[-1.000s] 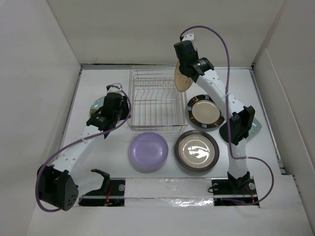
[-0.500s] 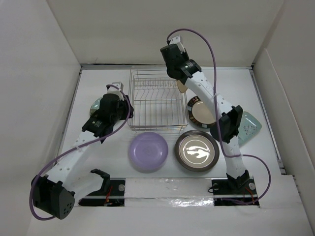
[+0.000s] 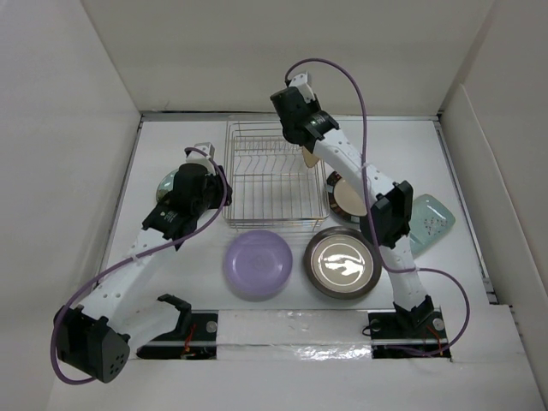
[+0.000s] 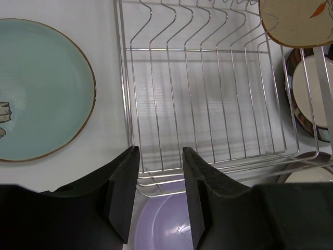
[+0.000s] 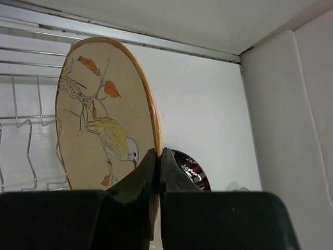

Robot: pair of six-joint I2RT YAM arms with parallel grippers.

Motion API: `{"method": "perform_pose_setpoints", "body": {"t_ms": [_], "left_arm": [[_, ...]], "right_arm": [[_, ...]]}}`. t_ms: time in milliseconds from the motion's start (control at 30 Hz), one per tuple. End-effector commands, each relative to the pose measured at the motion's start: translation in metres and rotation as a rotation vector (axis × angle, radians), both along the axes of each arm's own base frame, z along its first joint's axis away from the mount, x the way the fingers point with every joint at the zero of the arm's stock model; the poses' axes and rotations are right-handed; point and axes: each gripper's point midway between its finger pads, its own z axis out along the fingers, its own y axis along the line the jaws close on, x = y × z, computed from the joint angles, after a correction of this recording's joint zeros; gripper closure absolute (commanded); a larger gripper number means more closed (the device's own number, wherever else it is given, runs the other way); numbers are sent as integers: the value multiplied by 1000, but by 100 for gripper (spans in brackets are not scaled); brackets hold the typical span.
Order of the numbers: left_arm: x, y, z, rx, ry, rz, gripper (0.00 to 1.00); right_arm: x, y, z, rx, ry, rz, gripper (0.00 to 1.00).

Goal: Load the plates into the dish rack

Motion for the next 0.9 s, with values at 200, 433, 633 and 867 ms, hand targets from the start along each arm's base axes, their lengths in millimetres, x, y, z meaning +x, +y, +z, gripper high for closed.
{"method": "perform_pose_setpoints", "body": {"t_ms": [200,433,633,867], "left_arm": [[11,-1,-7,21,17,20,65],[17,1,-27,14,80,26,65],[21,0,-39,24,115,31,65],[22,-10,-57,5,176,3,69]], "right_arm": [[2,19,-6,211,-124,-29,72],[-7,22,33,412,-227,25,63],[-23,6,84,590,-320,126,43],[-63,-31,120,710,-389,210,17]]}}
